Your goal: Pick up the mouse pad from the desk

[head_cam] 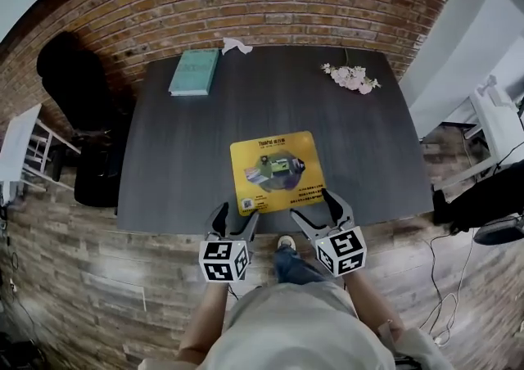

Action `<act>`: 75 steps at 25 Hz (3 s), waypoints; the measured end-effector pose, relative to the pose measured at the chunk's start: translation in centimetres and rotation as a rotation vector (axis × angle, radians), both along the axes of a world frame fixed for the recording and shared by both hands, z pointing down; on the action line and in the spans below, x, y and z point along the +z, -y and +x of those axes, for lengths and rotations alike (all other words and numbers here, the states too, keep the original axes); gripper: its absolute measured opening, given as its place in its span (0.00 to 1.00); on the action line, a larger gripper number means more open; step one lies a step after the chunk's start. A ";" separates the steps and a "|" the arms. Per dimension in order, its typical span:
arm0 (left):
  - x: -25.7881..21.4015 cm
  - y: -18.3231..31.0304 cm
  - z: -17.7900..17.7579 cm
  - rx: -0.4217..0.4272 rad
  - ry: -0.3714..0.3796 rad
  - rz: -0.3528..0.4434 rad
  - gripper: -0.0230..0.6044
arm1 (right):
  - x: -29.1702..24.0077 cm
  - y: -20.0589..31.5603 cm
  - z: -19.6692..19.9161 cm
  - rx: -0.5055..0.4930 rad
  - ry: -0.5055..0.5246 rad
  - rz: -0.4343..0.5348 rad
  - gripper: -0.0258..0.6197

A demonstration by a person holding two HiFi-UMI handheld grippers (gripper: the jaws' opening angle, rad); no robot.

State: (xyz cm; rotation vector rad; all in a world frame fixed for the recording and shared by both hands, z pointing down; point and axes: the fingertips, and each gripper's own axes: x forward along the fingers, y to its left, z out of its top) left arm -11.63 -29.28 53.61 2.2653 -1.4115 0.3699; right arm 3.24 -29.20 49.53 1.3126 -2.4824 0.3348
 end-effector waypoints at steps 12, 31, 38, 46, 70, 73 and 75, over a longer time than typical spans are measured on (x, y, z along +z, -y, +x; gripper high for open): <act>6.2 7.1 1.3 -0.030 0.070 -0.137 0.57 | 5.5 8.7 2.0 -0.031 -0.044 -0.117 0.60; 13.3 10.8 1.0 -0.087 0.209 -0.325 0.63 | 15.7 14.4 4.4 -0.055 -0.206 -0.359 0.60; 13.6 10.8 0.8 -0.100 0.227 -0.316 0.63 | 16.3 14.6 4.6 -0.043 -0.236 -0.348 0.60; 13.6 10.9 0.6 -0.126 0.223 -0.320 0.63 | 16.2 14.6 4.5 -0.043 -0.233 -0.334 0.59; 13.3 10.6 3.4 -0.093 0.211 -0.307 0.27 | 16.0 13.5 3.0 -0.104 -0.258 -0.327 0.34; 13.2 10.4 4.3 -0.068 0.218 -0.295 0.13 | 15.9 13.0 1.9 -0.146 -0.273 -0.322 0.20; 13.2 10.2 4.6 -0.058 0.237 -0.286 0.09 | 15.9 12.8 1.4 -0.160 -0.291 -0.311 0.14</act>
